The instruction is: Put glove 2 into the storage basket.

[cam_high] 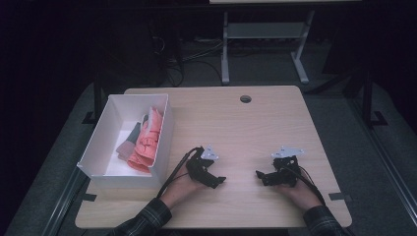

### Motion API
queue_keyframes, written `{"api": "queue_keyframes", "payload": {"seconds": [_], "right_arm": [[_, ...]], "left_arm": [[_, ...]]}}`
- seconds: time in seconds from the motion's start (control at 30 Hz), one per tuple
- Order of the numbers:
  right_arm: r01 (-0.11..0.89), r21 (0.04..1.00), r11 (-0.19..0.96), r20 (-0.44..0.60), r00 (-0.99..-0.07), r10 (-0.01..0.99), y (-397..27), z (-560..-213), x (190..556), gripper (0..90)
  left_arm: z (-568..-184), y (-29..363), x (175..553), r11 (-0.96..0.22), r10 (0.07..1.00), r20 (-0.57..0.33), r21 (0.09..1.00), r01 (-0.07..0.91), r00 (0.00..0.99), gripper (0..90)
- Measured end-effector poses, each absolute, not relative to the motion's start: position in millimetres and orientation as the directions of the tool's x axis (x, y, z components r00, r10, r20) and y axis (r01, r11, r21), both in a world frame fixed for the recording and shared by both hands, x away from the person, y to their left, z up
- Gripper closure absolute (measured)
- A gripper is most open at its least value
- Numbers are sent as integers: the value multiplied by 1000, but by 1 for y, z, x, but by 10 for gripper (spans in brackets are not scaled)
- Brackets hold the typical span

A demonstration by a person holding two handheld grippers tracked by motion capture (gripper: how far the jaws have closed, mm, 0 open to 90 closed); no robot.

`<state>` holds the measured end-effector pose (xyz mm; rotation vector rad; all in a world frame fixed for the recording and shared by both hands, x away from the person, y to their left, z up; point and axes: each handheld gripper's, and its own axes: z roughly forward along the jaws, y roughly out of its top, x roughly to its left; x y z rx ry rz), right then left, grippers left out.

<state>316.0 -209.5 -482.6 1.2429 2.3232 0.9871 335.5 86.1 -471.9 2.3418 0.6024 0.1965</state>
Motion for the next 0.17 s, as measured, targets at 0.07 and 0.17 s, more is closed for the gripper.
{"api": "queue_keyframes", "payload": {"seconds": [0.07, 0.17], "right_arm": [[597, 707, 380, 36, -567, 823, -210, -483, 316, 28], [597, 707, 381, 35, -567, 823, -210, -483, 316, 28]], "left_arm": [[-472, 86, 335, -646, 472, -22, 671, 363, 881, 126], [-474, 87, 335, -652, 462, -2, 677, 342, 887, 125]]}}
